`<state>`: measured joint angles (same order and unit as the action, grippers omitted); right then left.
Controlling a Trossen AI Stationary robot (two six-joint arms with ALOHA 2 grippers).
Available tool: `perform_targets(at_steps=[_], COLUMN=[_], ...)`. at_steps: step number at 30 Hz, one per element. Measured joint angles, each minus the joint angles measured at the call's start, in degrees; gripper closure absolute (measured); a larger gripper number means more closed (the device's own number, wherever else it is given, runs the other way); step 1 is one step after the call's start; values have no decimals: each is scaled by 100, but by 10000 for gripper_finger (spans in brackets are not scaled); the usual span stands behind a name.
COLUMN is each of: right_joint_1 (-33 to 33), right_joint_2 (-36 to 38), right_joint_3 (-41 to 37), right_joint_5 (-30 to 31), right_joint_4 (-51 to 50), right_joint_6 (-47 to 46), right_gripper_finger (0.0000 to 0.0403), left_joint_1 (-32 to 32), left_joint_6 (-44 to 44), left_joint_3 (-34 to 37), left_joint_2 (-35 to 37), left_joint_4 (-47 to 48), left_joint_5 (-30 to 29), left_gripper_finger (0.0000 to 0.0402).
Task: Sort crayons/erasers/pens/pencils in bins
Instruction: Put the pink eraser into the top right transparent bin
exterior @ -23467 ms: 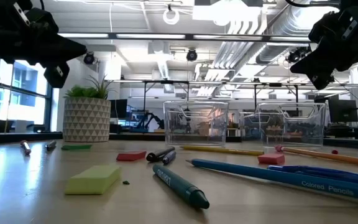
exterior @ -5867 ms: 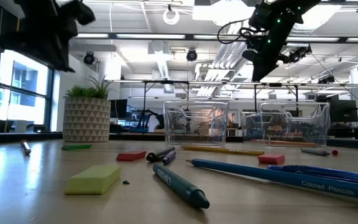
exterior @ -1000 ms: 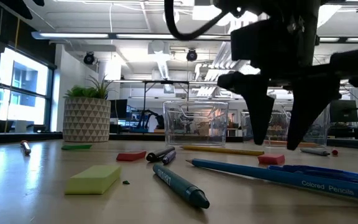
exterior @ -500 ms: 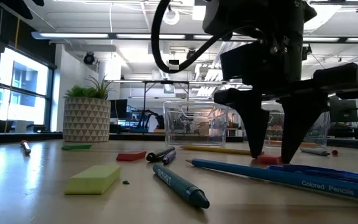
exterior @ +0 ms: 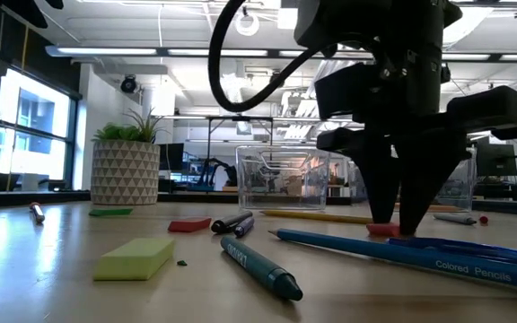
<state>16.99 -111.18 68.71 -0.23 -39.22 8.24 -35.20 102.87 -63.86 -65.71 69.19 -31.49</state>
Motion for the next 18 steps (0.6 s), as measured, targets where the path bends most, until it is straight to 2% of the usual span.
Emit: perform_targets(at_steps=[6,18], right_joint_1=[61,236], right_joint_2=[-4,28], right_joint_3=[-7,-15], right_joint_5=[70,162], right_joint_4=[44,66], right_joint_6=[-233,-585], right_gripper_finger=[336,338], left_joint_1=[0,0], left_joint_6=[2,-271], left_joint_3=[0,0], left_joint_2=[0,0], left_joint_4=[0,-2], left_joint_5=[-26,-87], left_gripper_finger=[271,271])
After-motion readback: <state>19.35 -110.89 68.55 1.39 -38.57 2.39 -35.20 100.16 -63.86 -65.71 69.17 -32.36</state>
